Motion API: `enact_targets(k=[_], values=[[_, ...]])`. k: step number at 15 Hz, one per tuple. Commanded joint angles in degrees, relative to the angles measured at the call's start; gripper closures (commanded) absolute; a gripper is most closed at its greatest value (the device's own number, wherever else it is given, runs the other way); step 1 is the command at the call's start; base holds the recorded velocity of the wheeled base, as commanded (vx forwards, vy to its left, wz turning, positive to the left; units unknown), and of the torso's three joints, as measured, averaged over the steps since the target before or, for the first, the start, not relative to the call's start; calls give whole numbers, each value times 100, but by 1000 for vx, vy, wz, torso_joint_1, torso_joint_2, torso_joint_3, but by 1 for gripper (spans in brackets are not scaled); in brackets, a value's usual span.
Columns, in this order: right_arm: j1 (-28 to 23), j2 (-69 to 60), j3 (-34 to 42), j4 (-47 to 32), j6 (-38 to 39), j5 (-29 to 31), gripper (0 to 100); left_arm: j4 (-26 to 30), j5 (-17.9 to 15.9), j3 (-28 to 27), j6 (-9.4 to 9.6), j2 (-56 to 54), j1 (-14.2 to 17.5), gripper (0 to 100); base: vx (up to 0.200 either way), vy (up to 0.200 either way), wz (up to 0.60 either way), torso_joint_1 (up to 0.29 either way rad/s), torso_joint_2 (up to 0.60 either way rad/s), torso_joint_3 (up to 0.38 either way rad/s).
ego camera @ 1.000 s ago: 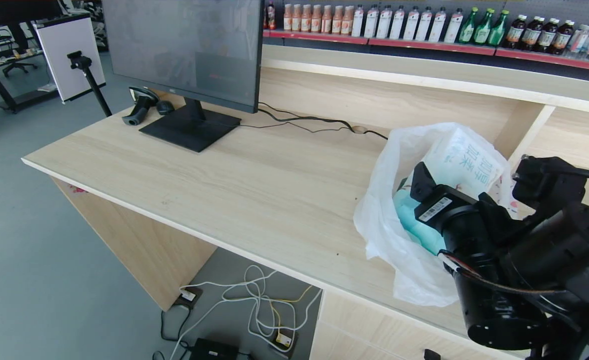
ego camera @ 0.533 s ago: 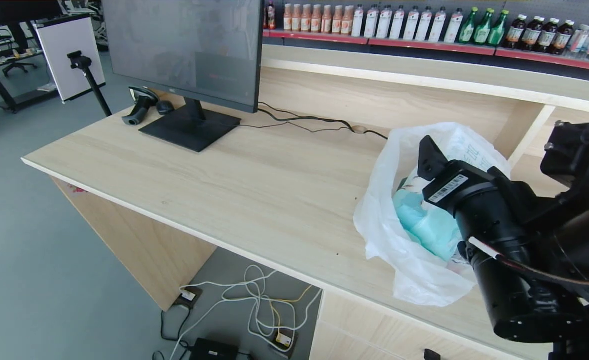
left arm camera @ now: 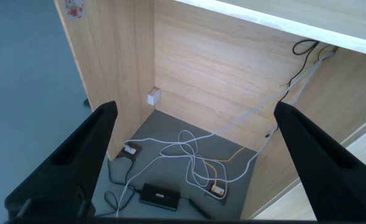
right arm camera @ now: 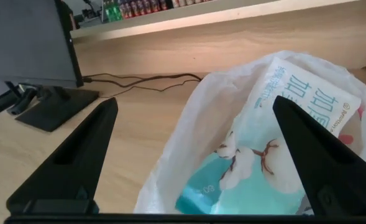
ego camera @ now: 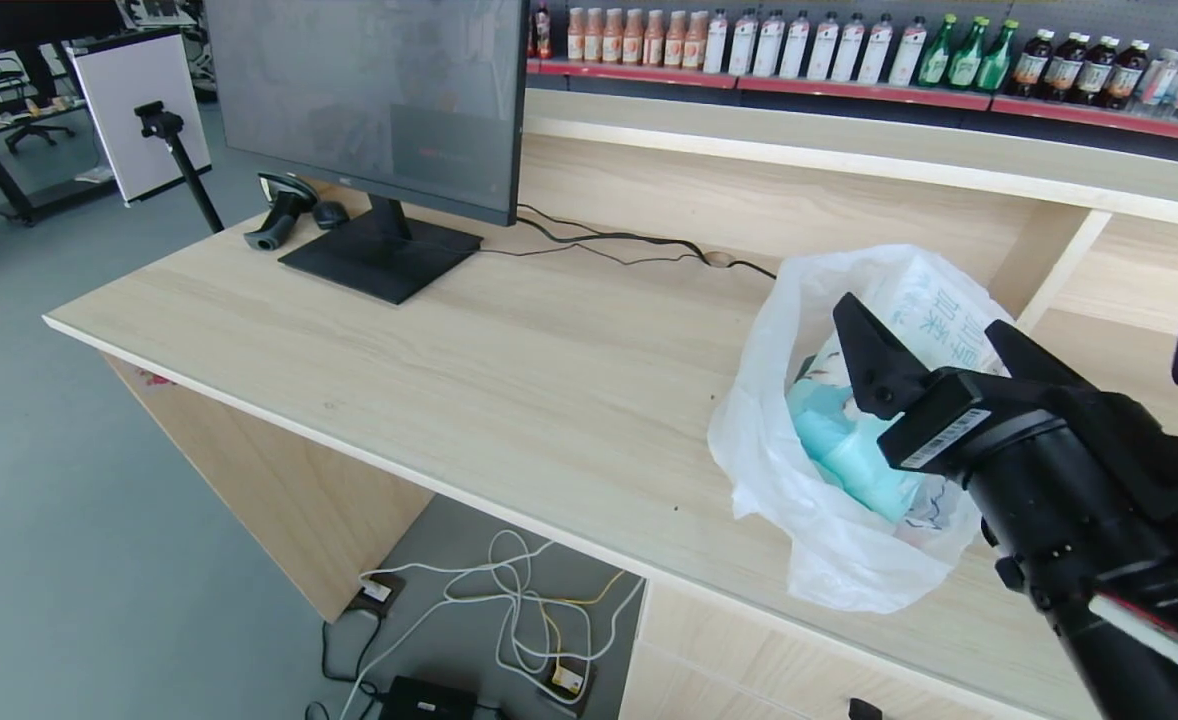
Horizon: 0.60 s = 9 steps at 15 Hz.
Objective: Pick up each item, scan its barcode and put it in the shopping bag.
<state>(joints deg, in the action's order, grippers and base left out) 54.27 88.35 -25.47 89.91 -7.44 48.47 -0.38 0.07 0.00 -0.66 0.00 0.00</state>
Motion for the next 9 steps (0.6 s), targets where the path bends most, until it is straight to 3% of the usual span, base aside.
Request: enact_targets(k=[1, 2, 5, 7, 9], values=[[417, -476, 420, 9, -135, -4, 0, -6, 1, 0, -4, 0, 0, 0, 0, 0, 0, 0, 0, 0], [945, -986, 1088, 9, -364, -4, 0, -6, 1, 0, -4, 0, 0, 0, 0, 0, 0, 0, 0, 0], [998, -1812, 2054, 9, -452, -48, 0, -6, 1, 0, 4, 0, 0, 0, 0, 0, 0, 0, 0, 0], [1006, -2401, 2547, -61, -469, -611, 0, 3, 1, 0, 4, 0, 0, 0, 0, 0, 0, 0, 0, 0], [1006, -2621, 2547, -386, -390, -1279, 0, 3, 1, 0, 22, 0, 0, 0, 0, 0, 0, 0, 0, 0]])
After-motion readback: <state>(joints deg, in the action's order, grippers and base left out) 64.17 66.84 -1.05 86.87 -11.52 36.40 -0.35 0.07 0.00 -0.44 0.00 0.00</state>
